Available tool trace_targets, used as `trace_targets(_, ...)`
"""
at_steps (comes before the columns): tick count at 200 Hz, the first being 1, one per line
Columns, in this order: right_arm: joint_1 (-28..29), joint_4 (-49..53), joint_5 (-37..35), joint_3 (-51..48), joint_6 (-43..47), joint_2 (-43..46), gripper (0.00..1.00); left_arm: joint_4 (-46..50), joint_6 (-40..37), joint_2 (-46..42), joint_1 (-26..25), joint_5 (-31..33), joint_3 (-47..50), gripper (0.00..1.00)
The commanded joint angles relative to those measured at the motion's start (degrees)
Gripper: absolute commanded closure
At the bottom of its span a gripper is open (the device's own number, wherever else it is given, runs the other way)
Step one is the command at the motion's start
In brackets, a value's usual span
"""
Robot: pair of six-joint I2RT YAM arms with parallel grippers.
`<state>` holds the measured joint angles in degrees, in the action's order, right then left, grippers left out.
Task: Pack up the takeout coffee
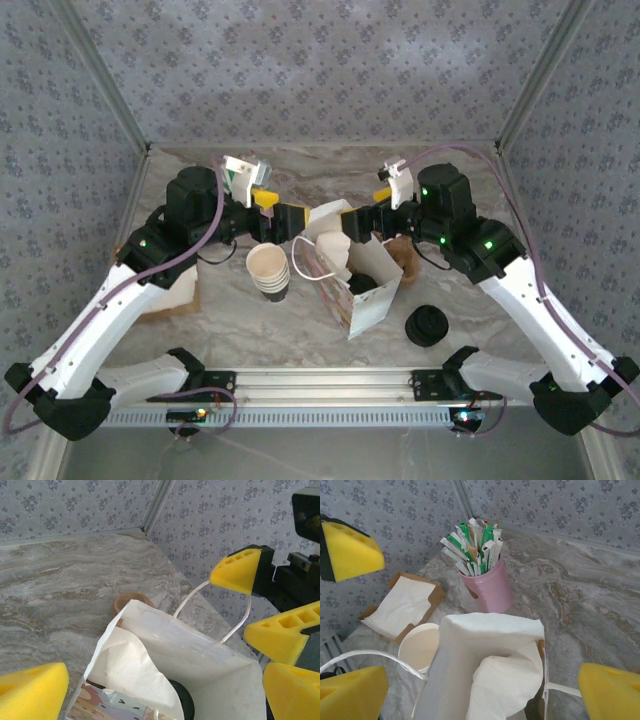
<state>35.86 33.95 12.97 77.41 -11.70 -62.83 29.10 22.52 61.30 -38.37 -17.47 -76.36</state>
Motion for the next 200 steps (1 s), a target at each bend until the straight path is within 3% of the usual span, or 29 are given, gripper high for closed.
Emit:
trace_targets(1, -0.8, -2.1, 2.0, -0.2, -0.5, 1.0, 0.0, -1.3, -0.6, -0.6, -0.3, 1.6, -1.6, 0.01)
trace_targets(39, -3.8, -0.6, -0.8, -0.4, 0.4, 3.9, 0.0, -0.1, -2.1, -6.7, -0.3, 13.4, 2.2, 0.0)
trace_targets(99, -10.2, -0.3, -12.3, -7.0, 2.0, 13.5, 0.0, 1.6, -1.4, -17.4, -0.3, 27.6, 9.5, 0.0)
trace_targets(162, -14.8, -4.7, -31.2, -18.3, 0.9, 22.4, 0.01, 4.8, 2.5, -27.3, -0.1, 50.0, 21.7, 0.0)
trace_targets(181, -16.7, -7.8, -32.9, -23.0, 2.9, 23.5, 0.0, 4.8, 2.8, -26.3, 1.3, 52.8, 24.0, 0.01)
trace_targets(200, -19.0, -10.1, -32.1, -26.6, 2.9, 23.6, 0.0, 3.3, 3.0, -23.3, 5.9, 49.5, 25.7, 0.0)
